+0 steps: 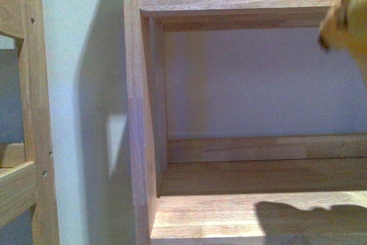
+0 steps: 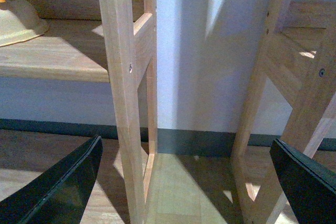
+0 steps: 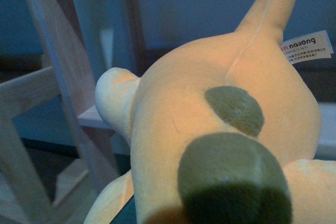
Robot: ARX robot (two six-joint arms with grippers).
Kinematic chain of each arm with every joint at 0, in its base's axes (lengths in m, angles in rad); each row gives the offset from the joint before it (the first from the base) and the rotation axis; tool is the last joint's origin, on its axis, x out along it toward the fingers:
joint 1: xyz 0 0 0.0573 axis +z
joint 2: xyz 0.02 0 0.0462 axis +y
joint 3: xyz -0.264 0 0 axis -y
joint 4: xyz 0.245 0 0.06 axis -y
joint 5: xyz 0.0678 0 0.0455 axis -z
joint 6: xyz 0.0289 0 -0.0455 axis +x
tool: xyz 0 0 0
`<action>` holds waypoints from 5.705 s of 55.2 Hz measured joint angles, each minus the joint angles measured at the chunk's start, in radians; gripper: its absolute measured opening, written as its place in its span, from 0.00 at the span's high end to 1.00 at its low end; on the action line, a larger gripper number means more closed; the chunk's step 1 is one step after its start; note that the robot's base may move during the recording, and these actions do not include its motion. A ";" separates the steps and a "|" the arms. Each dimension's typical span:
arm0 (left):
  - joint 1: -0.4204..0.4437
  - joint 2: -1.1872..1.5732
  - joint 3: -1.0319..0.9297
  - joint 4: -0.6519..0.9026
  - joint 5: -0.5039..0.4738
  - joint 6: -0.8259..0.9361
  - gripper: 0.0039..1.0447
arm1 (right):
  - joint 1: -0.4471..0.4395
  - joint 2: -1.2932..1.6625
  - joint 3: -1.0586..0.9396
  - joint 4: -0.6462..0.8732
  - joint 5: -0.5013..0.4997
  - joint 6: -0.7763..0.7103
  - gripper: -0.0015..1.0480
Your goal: Put away toys
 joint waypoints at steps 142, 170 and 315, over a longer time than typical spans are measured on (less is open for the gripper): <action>0.000 0.000 0.000 0.000 0.000 0.000 0.05 | 0.219 1.695 2.158 -0.509 0.005 0.617 0.84; 0.000 0.000 0.000 0.000 0.000 0.000 0.05 | 0.261 1.736 2.145 -0.510 -0.026 0.782 0.83; 0.000 0.000 0.000 0.000 0.000 0.000 0.05 | 0.087 -0.050 -0.061 -0.048 0.182 0.026 0.01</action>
